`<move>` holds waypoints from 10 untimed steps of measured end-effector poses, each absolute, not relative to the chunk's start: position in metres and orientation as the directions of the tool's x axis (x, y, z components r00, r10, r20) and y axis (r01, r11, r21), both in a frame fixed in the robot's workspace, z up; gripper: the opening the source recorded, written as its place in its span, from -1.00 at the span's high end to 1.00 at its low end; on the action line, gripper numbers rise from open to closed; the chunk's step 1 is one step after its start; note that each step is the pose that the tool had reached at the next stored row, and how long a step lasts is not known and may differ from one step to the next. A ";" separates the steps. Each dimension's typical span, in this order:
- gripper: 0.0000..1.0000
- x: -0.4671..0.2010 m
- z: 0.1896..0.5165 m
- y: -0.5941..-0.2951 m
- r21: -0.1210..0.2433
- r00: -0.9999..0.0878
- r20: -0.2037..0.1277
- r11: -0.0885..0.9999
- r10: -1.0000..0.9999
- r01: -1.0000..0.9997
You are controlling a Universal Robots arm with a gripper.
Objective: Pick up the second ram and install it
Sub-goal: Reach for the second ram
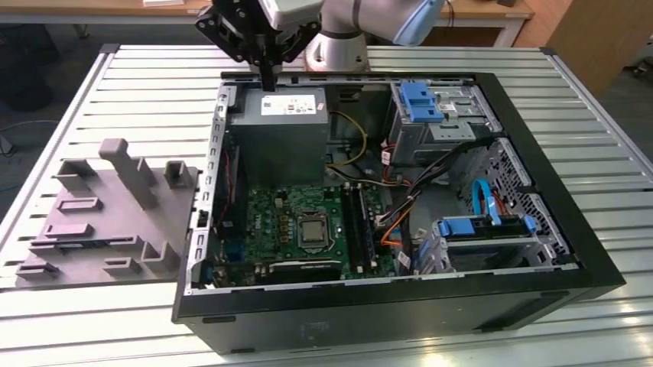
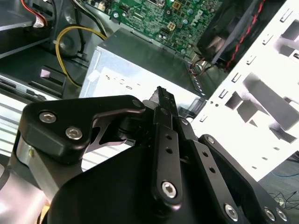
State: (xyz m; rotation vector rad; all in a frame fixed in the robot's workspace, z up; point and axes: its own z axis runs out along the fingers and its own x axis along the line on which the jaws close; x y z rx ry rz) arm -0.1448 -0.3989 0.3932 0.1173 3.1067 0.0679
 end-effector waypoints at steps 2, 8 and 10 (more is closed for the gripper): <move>0.79 -0.149 0.393 -0.399 0.045 -0.997 -0.032 0.996 0.076 0.075; 0.79 -0.162 0.393 -0.399 0.045 -0.996 -0.036 0.996 0.076 0.074; 0.79 -0.167 0.393 -0.399 0.045 -0.996 -0.037 0.996 0.076 0.075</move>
